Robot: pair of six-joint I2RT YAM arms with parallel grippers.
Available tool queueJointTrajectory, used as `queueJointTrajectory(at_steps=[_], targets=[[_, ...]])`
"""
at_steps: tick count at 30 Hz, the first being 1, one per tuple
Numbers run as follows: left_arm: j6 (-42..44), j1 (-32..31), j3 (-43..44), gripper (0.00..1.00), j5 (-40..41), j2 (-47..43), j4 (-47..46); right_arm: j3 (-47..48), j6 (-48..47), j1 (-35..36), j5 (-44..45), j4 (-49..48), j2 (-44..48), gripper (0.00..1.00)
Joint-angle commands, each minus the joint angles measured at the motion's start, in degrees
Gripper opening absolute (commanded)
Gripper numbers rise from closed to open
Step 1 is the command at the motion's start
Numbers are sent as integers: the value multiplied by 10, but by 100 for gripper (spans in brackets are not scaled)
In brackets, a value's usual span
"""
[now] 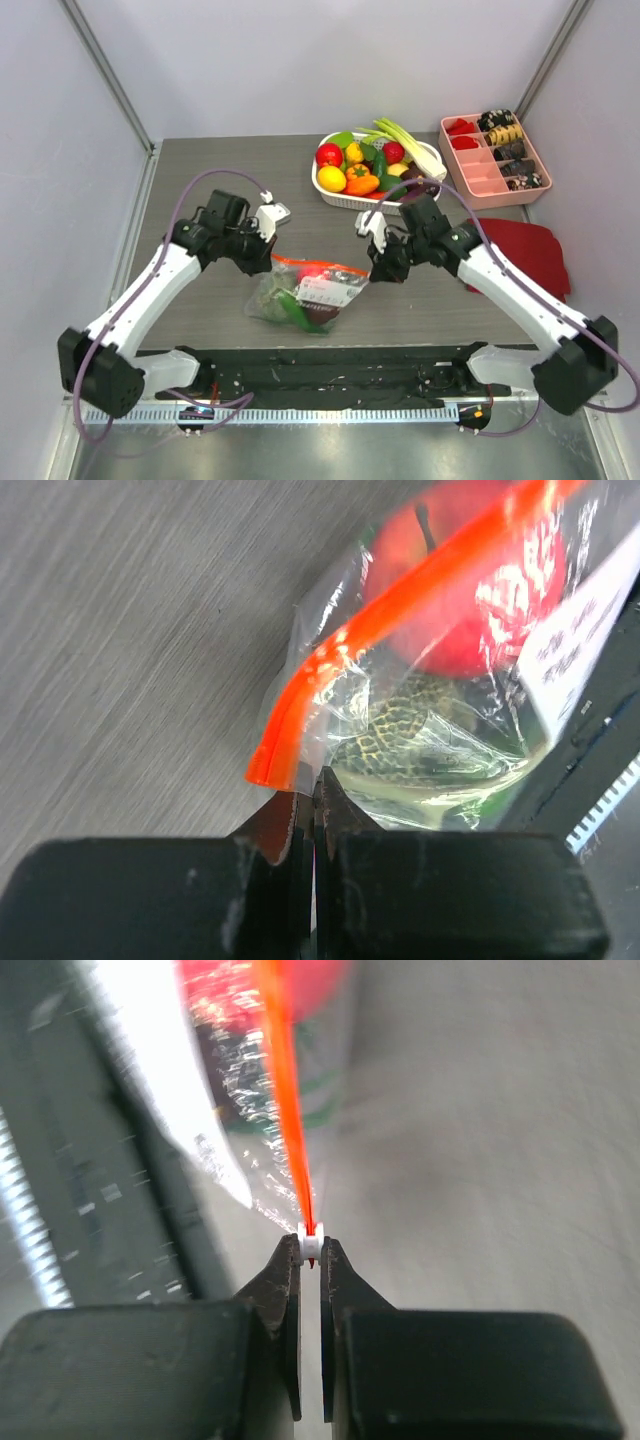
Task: Place the food in the zip-top bag and seal the zipper
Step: Place the zipper food storage bag at the center of the board, then reset both arms
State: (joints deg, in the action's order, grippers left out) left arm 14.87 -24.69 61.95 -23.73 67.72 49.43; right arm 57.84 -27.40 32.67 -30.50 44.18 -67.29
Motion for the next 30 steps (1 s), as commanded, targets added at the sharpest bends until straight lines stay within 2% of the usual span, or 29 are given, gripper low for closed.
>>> queueJointTrajectory(at_steps=[1, 6, 9, 11, 12, 14, 15, 16, 18, 19, 21, 22, 23, 27, 30], targets=[[-62, 4, -18, 0, 51, 58, -70, 58, -51, -55, 40, -46, -69, 1], [-143, 5, -43, 0, 82, 104, -193, 82, -58, -56, 53, -86, -150, 1], [-160, 13, -38, 0, 141, 116, -208, 113, -64, -55, 70, -83, -182, 1], [-161, 32, -41, 4, 160, 116, -217, 128, -62, -55, 76, -81, -199, 7], [-158, 39, -42, 6, 156, 116, -217, 131, -59, -55, 74, -77, -202, 16], [-154, 53, -40, 18, 138, 114, -203, 133, -53, -55, 63, -74, -201, 28], [-156, 56, -39, 24, 131, 105, -198, 133, -44, -56, 60, -70, -197, 39], [-159, 61, -38, 39, 120, 98, -192, 133, -39, -55, 59, -69, -194, 46], [-165, 74, -38, 53, 98, 77, -181, 133, -23, -55, 61, -70, -174, 59], [-166, 76, -38, 70, 92, 50, -180, 133, -19, -55, 60, -69, -165, 61], [-165, 82, -32, 80, 90, 21, -171, 137, -1, -55, 62, -71, -137, 69], [-166, 83, -27, 93, 90, -3, -167, 144, 6, -55, 65, -71, -129, 71], [-170, 86, -17, 100, 90, -14, -162, 148, 13, -56, 68, -70, -122, 73], [-176, 88, 31, 100, 101, -40, -109, 166, 55, -56, 76, -67, -73, 88], [-161, 89, 96, 100, 95, -26, -20, 170, 97, -59, 77, -68, -45, 94]])
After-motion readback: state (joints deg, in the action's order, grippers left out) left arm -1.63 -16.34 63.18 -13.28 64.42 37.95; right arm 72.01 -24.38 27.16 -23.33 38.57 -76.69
